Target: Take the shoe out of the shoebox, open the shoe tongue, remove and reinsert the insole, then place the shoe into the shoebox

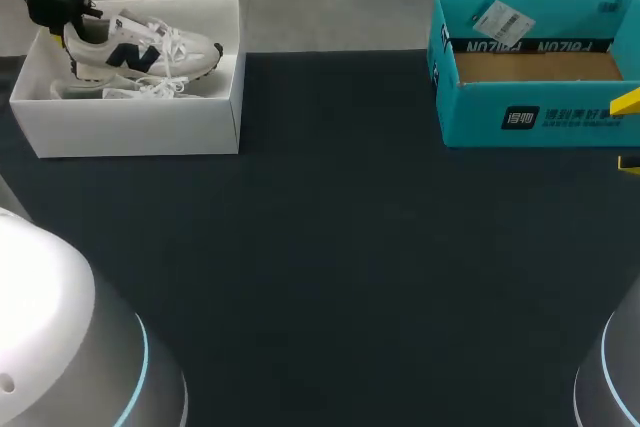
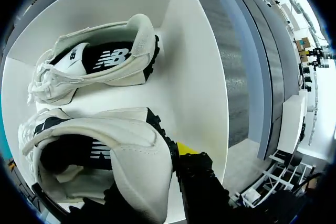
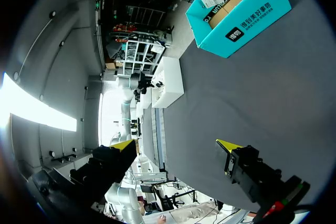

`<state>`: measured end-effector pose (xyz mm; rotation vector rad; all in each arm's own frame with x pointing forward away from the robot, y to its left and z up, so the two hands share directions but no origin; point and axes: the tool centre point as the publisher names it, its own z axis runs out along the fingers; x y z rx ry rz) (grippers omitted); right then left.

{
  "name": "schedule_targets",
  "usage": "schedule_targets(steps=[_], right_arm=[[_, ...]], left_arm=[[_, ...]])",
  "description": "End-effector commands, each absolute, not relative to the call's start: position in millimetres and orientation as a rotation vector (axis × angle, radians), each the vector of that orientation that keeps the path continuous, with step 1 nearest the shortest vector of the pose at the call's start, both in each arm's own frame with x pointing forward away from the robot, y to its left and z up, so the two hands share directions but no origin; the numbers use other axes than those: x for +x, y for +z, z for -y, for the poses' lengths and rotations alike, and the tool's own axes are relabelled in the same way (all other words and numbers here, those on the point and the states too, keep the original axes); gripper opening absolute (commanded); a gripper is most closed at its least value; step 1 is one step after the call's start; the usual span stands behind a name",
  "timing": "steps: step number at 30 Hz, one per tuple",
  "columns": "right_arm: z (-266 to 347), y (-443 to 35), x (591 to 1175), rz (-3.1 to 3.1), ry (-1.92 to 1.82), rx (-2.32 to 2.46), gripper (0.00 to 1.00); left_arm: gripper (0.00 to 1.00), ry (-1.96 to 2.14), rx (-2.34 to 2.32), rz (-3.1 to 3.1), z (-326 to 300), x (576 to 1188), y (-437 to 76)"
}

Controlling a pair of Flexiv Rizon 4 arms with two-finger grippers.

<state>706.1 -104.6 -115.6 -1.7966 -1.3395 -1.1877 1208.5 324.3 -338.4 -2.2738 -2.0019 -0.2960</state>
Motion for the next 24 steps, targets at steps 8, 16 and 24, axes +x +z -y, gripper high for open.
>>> schedule_targets(steps=[8,16,24], right_arm=[[104.1,-115.8,704.3,1.339,-1.188,-1.801,1.0],[104.1,-115.8,704.3,1.339,-1.188,-1.801,1.0],[104.1,-115.8,704.3,1.339,-1.188,-1.801,1.0]], left_arm=[[0.0,-0.226,-2.252,2.026,-322.9,1233.9,-384.4],[0.09,-0.172,-2.225,2.003,-323.9,1236.9,-394.5],[0.98,-0.156,-2.22,2.015,-320.7,1228.4,-383.5]])
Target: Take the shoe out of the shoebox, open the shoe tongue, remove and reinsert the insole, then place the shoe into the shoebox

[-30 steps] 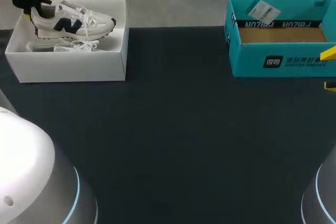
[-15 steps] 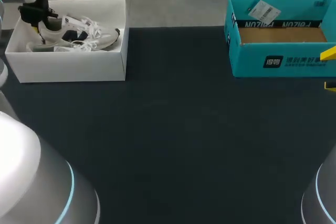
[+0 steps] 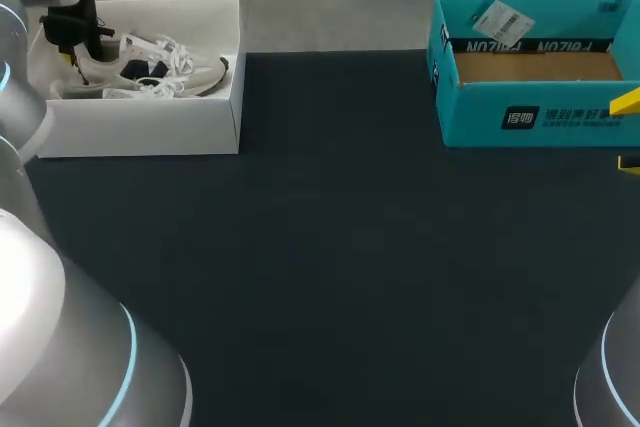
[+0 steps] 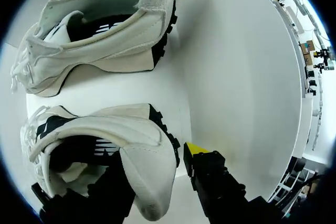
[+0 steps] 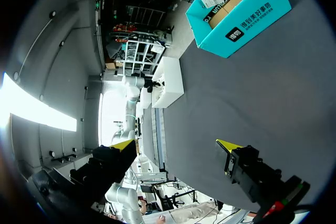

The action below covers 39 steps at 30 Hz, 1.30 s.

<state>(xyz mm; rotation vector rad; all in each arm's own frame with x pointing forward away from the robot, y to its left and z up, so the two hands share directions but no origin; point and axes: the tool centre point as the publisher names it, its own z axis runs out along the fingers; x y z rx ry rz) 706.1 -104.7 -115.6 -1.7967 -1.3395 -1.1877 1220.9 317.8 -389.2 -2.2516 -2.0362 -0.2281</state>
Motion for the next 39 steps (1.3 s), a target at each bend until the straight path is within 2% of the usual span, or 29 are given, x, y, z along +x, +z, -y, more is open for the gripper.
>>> schedule_targets(steps=[1,39], right_arm=[[104.1,-115.8,704.3,1.339,-1.188,-1.801,1.0],[104.1,-115.8,704.3,1.339,-1.188,-1.801,1.0]], left_arm=[[1.0,-0.149,-2.222,2.017,-320.5,1227.0,-381.3],[1.0,-0.062,-2.175,2.228,-302.8,1172.5,-242.4]])
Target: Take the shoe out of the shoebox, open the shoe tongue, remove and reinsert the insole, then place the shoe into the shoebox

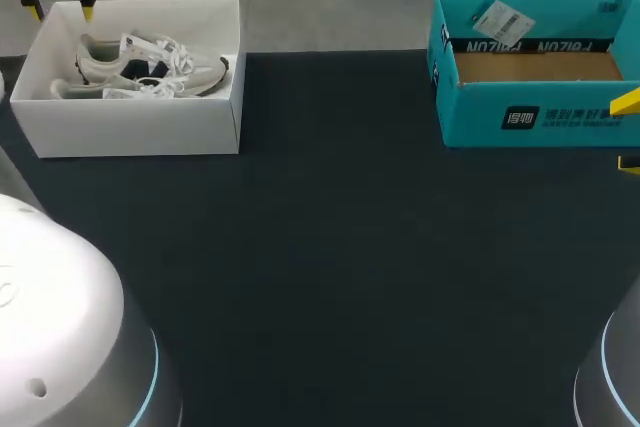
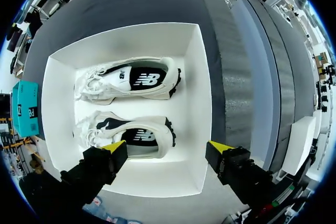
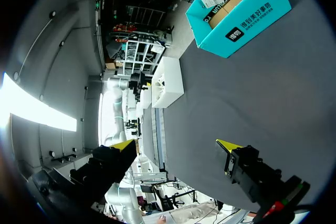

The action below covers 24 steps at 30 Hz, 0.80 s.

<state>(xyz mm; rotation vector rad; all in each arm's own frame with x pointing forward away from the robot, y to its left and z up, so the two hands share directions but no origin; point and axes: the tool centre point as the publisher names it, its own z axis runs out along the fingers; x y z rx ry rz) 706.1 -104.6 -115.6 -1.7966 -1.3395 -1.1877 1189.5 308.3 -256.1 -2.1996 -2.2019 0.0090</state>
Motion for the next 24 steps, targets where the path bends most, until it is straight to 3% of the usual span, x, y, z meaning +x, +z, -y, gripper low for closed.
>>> schedule_targets(steps=[1,16,24], right_arm=[[104.1,-115.8,704.3,1.339,-1.188,-1.801,1.0],[104.1,-115.8,704.3,1.339,-1.188,-1.801,1.0],[104.1,-115.8,704.3,1.339,-1.188,-1.801,1.0]], left_arm=[[1.0,-0.062,-2.175,2.228,-302.8,1172.5,-242.4],[1.0,-0.062,-2.175,2.228,-302.8,1172.5,-242.4],[1.0,-0.107,-2.207,2.307,-315.3,1134.3,-242.5]])
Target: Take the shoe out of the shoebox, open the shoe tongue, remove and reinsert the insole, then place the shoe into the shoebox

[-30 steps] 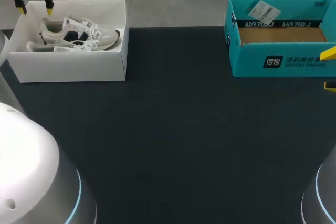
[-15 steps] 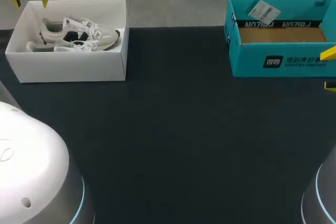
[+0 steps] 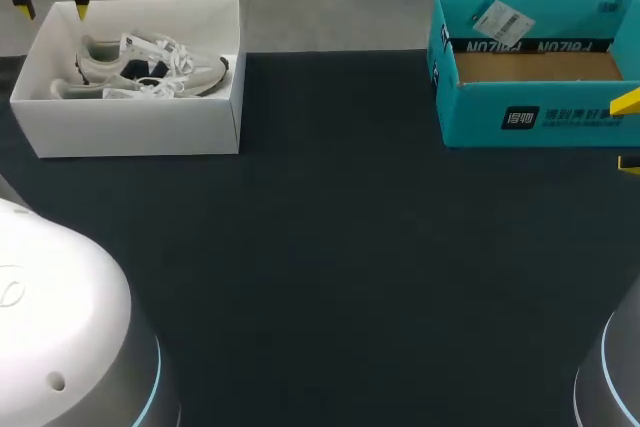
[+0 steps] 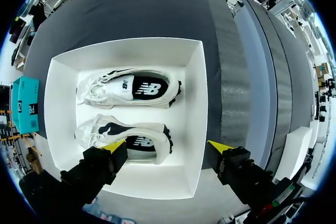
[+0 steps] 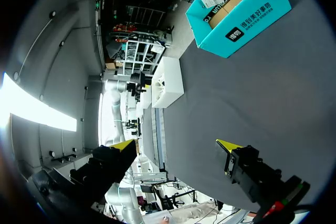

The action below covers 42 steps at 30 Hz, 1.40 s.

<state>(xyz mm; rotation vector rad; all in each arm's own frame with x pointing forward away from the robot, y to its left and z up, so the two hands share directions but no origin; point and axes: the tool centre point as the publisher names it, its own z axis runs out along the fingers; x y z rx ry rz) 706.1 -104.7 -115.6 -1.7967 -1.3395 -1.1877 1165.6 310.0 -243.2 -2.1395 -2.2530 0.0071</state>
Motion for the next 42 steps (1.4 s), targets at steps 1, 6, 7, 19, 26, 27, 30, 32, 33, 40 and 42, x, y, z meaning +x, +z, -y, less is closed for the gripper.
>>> schedule_targets(steps=[1,6,7,19,26,27,30,32,33,40,42], right_arm=[[104.1,-115.8,704.3,1.339,-1.188,-1.801,1.0],[104.1,-115.8,704.3,1.339,-1.188,-1.801,1.0],[104.1,-115.8,704.3,1.339,-1.188,-1.801,1.0],[104.1,-115.8,704.3,1.339,-1.188,-1.801,1.0],[104.1,-115.8,704.3,1.339,-1.188,-1.801,1.0],[104.1,-115.8,704.3,1.339,-1.188,-1.801,1.0],[104.1,-115.8,704.3,1.339,-1.188,-1.801,1.0],[104.1,-115.8,704.3,1.339,-1.188,-1.801,1.0],[104.1,-115.8,704.3,1.339,-1.188,-1.801,1.0],[104.1,-115.8,704.3,1.339,-1.188,-1.801,1.0],[104.1,-115.8,704.3,1.339,-1.188,-1.801,1.0]], left_arm=[[1.0,-0.108,-2.209,2.304,-316.7,1130.4,-243.1],[1.0,-0.113,-2.211,2.256,-320.8,1110.4,-247.4],[1.0,-0.116,-2.215,2.248,-321.0,1106.7,-247.8],[1.0,-0.153,-2.256,2.228,-322.9,1065.8,-264.5],[0.97,-0.109,-2.248,2.199,-321.1,1063.0,-280.5],[0.96,-0.107,-2.248,2.198,-320.9,1063.2,-281.3],[0.96,-0.105,-2.244,2.199,-320.5,1064.5,-281.7],[0.95,-0.107,-2.241,2.195,-319.9,1065.9,-281.5],[0.95,-0.107,-2.236,2.189,-319.3,1066.7,-281.7],[0.76,-0.066,-2.232,2.182,-313.4,1070.6,-290.9],[0.53,-0.048,-2.243,2.17,-312.8,1069.2,-295.2]])
